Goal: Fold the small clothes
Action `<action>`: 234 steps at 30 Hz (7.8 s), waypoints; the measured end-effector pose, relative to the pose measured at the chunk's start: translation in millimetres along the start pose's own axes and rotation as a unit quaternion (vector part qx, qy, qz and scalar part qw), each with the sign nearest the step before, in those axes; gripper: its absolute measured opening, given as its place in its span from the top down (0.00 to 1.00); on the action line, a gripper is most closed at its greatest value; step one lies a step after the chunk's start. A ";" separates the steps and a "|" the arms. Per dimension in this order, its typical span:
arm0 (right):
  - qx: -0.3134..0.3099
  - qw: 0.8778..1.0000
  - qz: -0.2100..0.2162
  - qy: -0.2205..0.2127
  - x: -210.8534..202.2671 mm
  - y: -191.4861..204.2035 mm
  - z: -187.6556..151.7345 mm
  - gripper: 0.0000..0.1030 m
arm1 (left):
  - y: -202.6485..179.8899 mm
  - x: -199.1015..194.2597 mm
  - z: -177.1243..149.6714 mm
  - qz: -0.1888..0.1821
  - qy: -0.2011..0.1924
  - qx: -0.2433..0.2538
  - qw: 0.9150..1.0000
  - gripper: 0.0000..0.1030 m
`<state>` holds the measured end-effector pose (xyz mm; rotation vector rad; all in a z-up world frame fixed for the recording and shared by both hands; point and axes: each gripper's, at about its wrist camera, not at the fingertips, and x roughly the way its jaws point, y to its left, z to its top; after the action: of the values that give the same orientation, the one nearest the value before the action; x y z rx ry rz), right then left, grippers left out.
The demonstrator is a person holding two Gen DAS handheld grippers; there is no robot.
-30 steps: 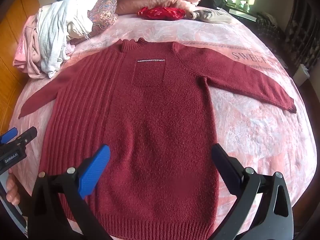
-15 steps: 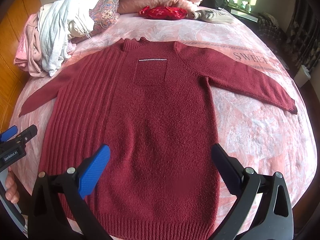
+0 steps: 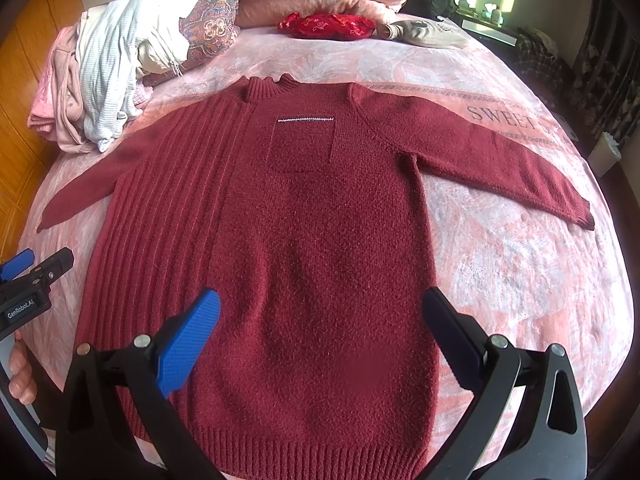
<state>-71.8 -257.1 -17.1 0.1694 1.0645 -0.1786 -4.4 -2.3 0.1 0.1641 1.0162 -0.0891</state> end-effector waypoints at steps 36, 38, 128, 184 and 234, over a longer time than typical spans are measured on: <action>0.135 0.990 0.001 0.037 56.9 -239.3 83.1 0.03 | -104.5 43.5 84.1 -0.032 -0.023 0.016 0.999 0.04; 0.158 0.986 0.001 0.048 68.9 -281.1 83.6 0.03 | -139.8 54.0 95.1 -0.041 -0.024 0.038 0.998 0.04; 0.123 0.977 0.170 0.023 132.9 -329.2 114.7 0.52 | -388.5 119.4 145.0 -0.211 0.005 0.131 0.969 0.86; -0.028 0.981 0.121 0.150 210.5 -69.9 166.9 0.58 | -3.0 241.7 143.7 -0.085 0.081 -0.005 0.993 0.39; -0.008 0.978 0.162 0.129 226.0 11.0 190.2 0.40 | 289.5 215.2 134.9 0.003 -0.007 -0.271 0.963 0.93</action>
<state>199.6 -303.3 -124.8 0.3559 1.2784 0.1511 265.1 259.1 -86.1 -0.3336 0.9921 0.1938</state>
